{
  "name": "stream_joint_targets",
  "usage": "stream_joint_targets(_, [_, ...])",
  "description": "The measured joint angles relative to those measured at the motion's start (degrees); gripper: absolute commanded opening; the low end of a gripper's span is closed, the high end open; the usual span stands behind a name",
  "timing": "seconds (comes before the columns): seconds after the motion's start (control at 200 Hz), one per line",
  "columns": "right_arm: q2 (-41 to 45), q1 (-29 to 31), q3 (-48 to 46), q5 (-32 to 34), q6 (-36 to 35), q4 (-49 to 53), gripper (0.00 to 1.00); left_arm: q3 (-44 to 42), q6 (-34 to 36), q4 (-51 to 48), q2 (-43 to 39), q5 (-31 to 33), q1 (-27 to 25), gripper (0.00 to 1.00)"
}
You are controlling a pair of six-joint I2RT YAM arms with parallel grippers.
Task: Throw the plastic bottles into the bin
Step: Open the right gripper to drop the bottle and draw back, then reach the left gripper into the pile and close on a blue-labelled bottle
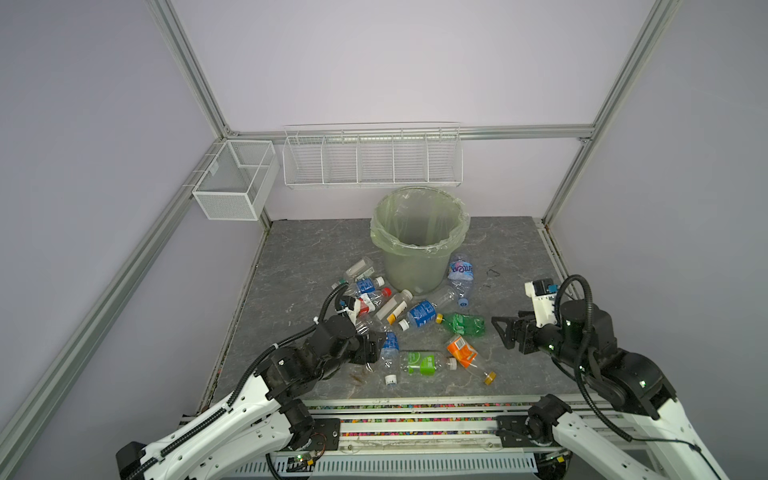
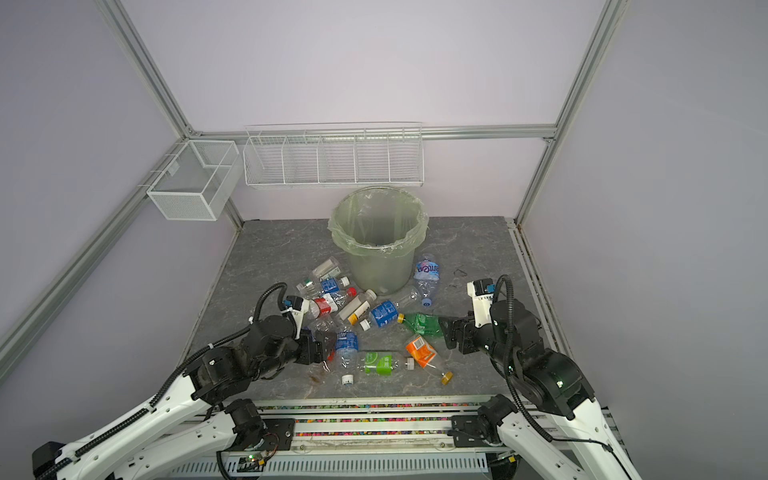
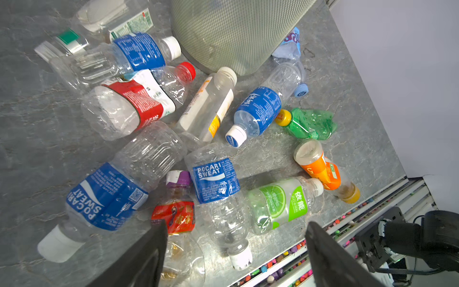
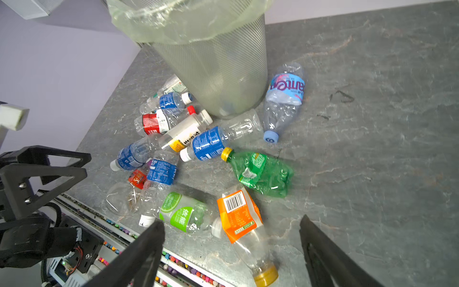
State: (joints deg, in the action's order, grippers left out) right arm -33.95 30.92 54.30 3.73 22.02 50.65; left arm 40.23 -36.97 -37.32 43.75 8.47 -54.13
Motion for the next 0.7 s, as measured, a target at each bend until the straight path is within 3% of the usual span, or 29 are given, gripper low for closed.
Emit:
stream_joint_targets(0.265, [0.8,0.0,-2.5,0.4,3.5,1.4,0.88,0.1,-6.3,1.3,11.7,3.5,-5.2,0.86])
stream_joint_targets(0.705, [1.6,0.0,-5.9,0.4,5.9,1.2,0.88,3.7,-12.7,6.6,28.8,7.3,-5.4,0.84])
